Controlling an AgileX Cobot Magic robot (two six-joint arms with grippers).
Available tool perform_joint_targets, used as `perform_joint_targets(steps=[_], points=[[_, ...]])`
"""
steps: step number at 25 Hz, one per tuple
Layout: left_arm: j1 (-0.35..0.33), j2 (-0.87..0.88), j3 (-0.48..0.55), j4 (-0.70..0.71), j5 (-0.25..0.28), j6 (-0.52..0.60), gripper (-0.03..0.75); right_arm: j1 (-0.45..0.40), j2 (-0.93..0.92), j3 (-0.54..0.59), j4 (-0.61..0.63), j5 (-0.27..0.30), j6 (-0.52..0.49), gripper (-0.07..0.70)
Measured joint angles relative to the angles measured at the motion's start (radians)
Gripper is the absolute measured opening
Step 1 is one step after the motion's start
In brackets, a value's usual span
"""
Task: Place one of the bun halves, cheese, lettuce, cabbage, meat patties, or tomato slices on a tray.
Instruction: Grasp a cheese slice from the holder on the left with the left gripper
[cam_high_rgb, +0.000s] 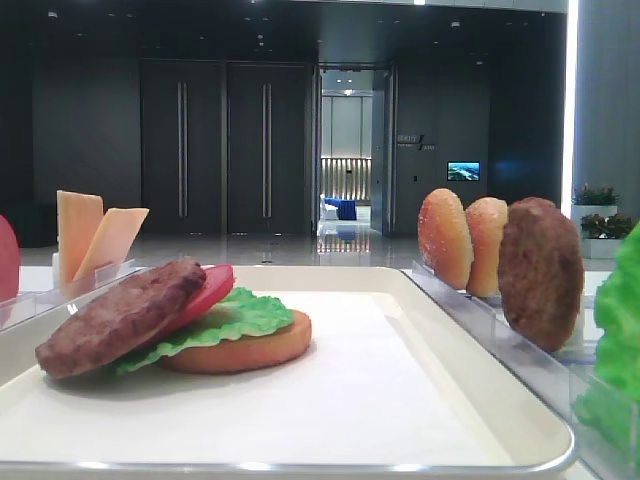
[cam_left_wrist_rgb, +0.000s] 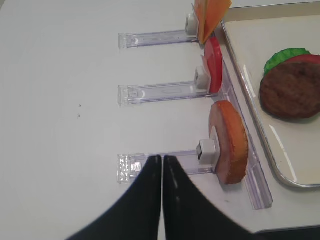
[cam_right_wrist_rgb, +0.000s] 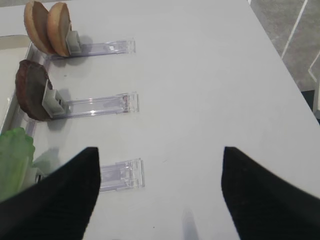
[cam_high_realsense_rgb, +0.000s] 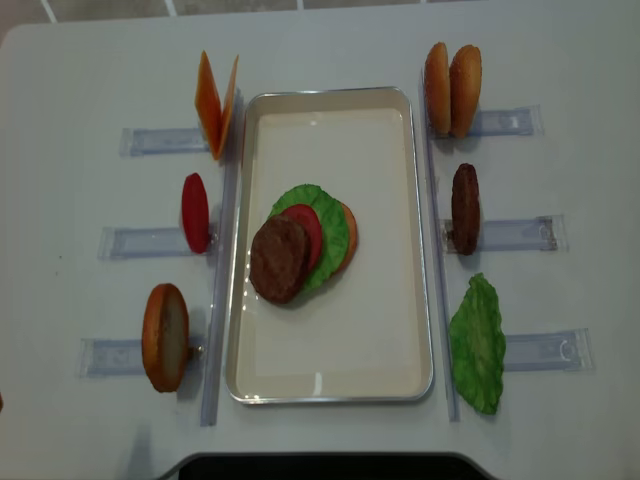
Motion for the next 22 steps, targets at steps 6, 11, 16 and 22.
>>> perform_joint_targets(steps=[6,11,16,22], points=[[0.0,0.0,0.0,0.0,0.0,0.0,-0.001,0.0,0.0,0.0,0.0,0.0,0.001,0.486],[0.0,0.0,0.0,0.0,0.0,0.0,-0.001,0.0,0.0,0.0,0.0,0.0,0.001,0.486],[0.0,0.0,0.0,0.0,0.0,0.0,-0.001,0.0,0.0,0.0,0.0,0.0,0.001,0.486],[0.0,0.0,0.0,0.0,0.0,0.0,-0.001,0.0,0.0,0.0,0.0,0.0,0.001,0.486]])
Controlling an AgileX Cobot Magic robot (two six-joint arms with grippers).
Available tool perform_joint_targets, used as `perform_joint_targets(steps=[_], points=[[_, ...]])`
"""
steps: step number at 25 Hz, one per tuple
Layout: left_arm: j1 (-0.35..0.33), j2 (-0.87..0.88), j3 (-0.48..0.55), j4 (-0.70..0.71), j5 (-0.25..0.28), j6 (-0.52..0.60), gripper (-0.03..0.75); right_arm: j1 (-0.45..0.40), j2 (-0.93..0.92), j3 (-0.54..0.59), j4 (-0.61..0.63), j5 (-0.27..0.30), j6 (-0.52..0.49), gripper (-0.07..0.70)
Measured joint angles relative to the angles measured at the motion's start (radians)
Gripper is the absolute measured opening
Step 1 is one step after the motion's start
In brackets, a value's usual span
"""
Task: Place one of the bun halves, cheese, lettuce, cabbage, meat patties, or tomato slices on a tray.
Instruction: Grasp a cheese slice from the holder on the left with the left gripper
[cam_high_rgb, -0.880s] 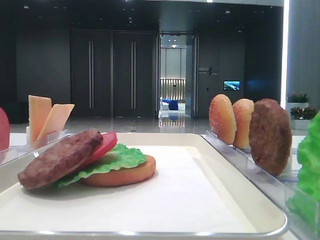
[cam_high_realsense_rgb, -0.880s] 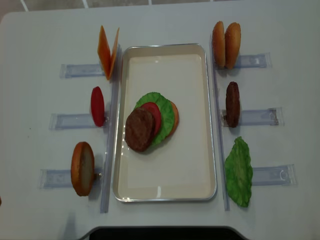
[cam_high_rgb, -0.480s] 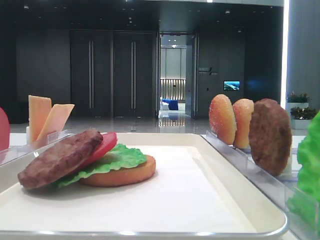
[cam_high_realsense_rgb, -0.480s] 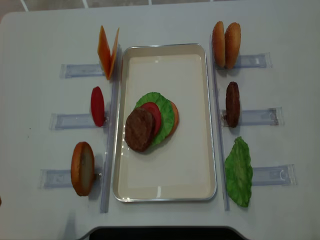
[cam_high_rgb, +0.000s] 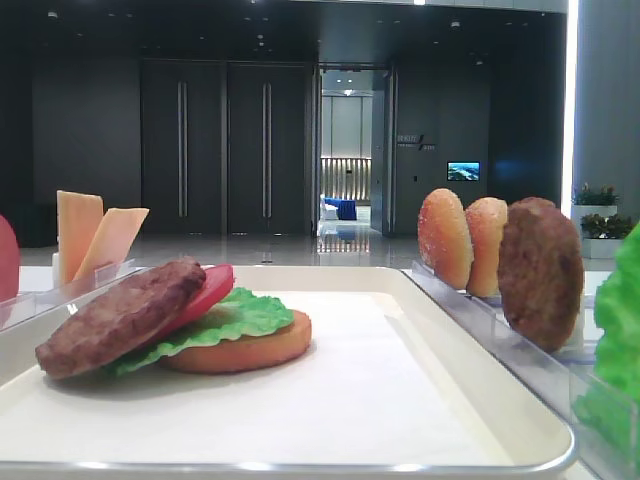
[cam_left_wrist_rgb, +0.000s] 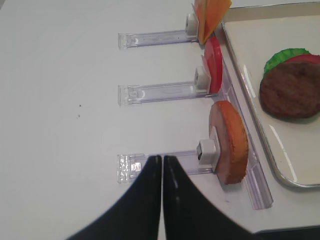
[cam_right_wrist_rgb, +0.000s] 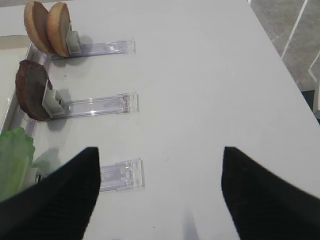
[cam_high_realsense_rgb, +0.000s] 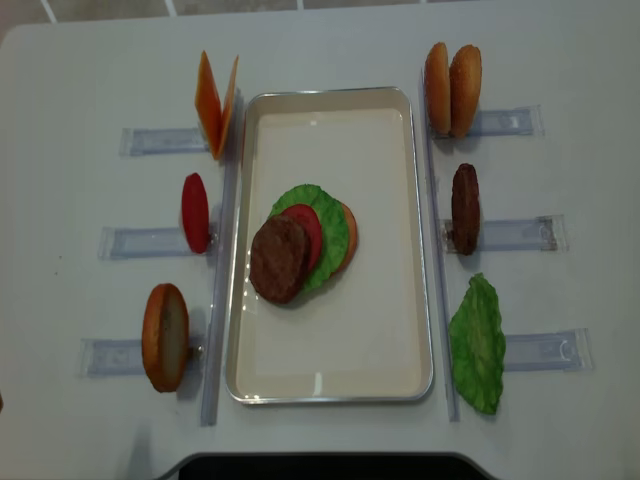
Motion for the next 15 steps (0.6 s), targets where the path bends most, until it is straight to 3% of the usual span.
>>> perform_joint_targets(steps=[15], points=[[0.0,0.0,0.0,0.0,0.0,0.0,-0.001,0.0,0.0,0.0,0.0,0.0,0.0,0.486]])
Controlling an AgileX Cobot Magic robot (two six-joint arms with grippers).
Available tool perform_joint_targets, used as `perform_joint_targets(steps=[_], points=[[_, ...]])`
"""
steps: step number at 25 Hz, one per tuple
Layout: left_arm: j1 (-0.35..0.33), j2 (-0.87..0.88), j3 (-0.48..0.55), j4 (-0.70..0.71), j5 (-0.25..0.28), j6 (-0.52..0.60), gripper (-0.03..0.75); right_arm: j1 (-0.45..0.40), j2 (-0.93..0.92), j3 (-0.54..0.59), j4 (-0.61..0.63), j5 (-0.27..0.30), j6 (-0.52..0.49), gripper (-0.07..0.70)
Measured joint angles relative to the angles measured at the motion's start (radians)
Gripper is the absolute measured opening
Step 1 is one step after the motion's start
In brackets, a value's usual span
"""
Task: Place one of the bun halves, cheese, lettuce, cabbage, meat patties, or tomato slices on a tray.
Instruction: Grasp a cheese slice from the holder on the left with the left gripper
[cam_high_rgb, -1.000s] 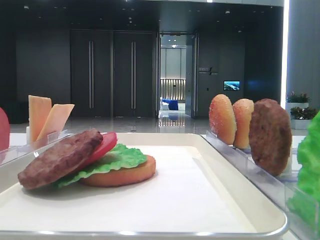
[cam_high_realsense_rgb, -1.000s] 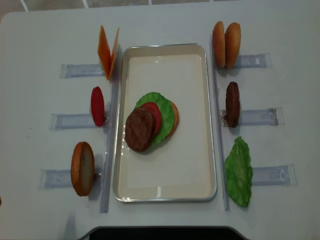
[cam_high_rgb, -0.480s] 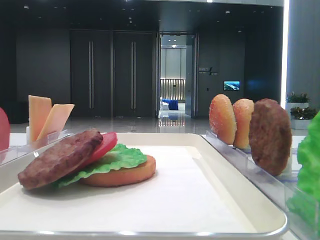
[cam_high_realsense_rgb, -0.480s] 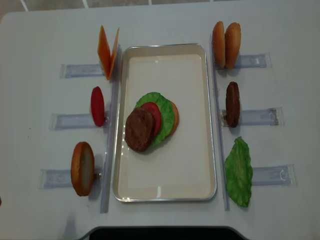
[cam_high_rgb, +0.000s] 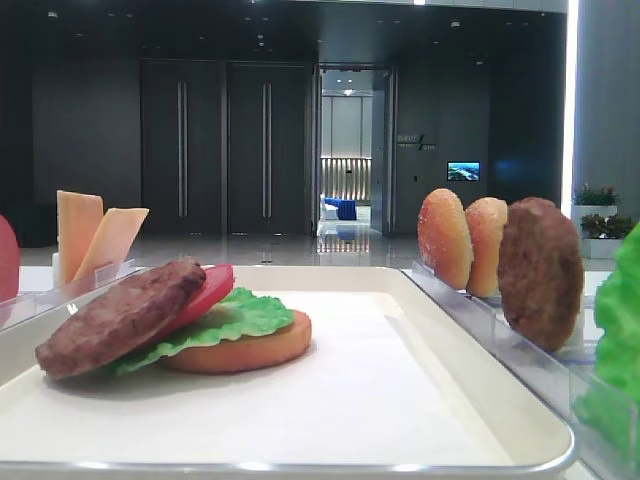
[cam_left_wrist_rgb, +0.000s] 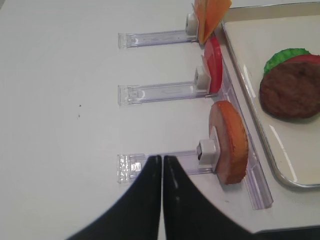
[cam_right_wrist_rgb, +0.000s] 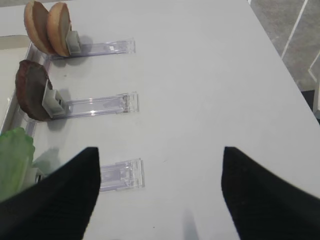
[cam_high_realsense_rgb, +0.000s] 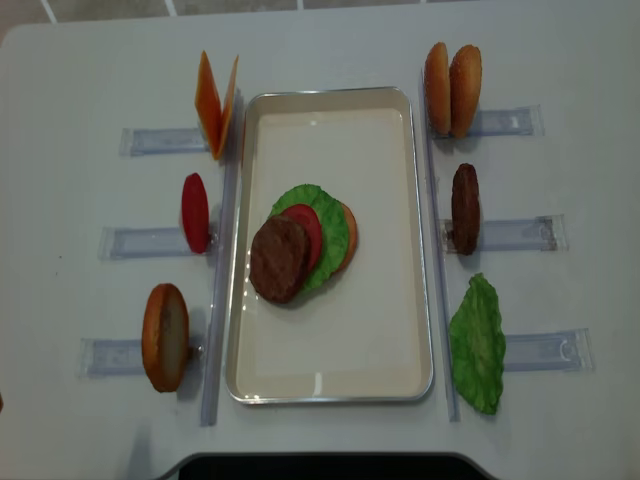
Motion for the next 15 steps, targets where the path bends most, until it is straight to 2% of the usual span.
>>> perform_joint_targets(steps=[12,15], points=[[0.0,0.0,0.0,-0.016,0.0,0.0,0.003,0.0,0.0,0.0,0.0,0.0,0.0,0.486],[0.0,0.0,0.0,-0.04,0.0,0.001,0.042,0.0,0.0,0.0,0.0,0.0,0.0,0.486]])
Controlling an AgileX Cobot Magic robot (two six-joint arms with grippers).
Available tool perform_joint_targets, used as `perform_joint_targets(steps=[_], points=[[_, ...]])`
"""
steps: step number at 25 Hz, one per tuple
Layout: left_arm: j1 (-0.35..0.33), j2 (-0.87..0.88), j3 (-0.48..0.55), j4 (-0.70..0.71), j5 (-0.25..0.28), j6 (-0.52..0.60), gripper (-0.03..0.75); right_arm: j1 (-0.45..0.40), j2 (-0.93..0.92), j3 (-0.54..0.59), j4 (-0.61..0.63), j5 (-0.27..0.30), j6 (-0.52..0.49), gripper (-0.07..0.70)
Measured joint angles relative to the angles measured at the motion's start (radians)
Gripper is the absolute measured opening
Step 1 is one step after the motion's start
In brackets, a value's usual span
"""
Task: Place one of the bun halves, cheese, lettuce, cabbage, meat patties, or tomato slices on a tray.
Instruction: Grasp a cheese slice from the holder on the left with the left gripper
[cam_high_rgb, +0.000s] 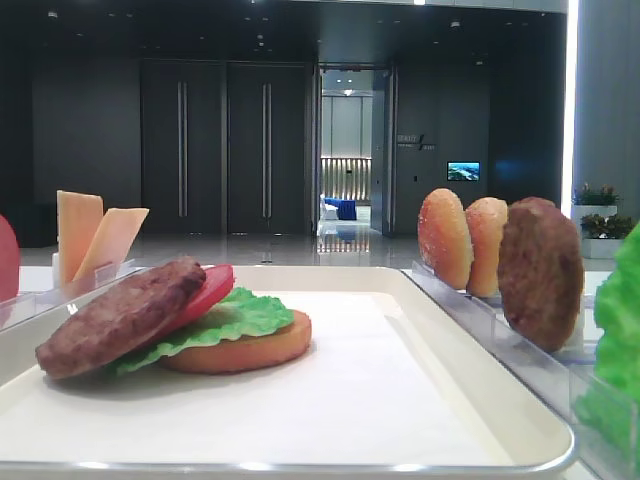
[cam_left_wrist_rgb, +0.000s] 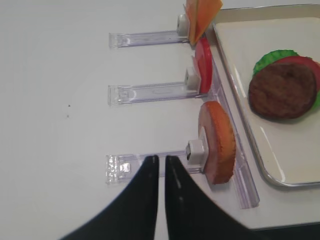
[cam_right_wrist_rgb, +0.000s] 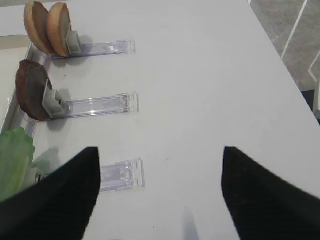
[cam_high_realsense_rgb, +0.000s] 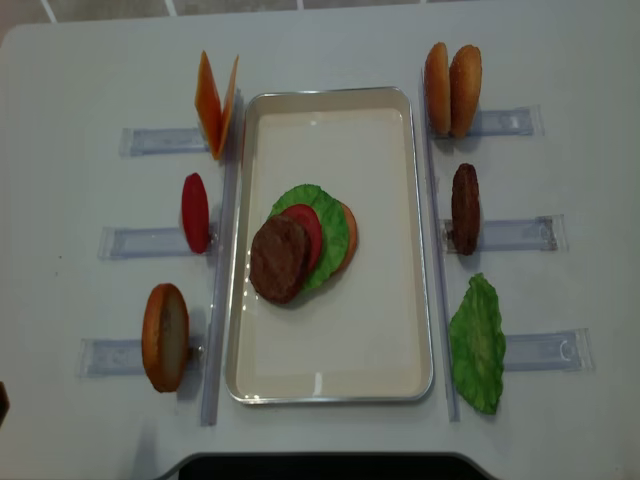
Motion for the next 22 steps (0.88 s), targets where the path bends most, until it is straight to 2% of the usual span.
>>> perform_joint_targets(steps=[4,7,9,15,22], points=[[0.0,0.0,0.0,-0.022,0.0,0.004,0.177,0.0,0.0,0.0,0.0,0.0,0.0,0.486],[0.0,0.0,-0.003,-0.024,0.0,-0.014,0.35,0.0,0.0,0.0,0.0,0.0,0.0,0.486],[0.0,0.014,-0.016,-0.02,0.0,-0.059,0.399,0.0,0.0,0.0,0.0,0.0,0.0,0.486],[0.0,0.284,-0.09,0.034,-0.017,-0.106,0.417,0.0,0.0,0.001,0.0,0.0,0.0,0.486],[0.0,0.795,-0.341,0.096,-0.067,-0.126,0.421,0.0,0.0,0.001,0.0,-0.001,0.0,0.486]])
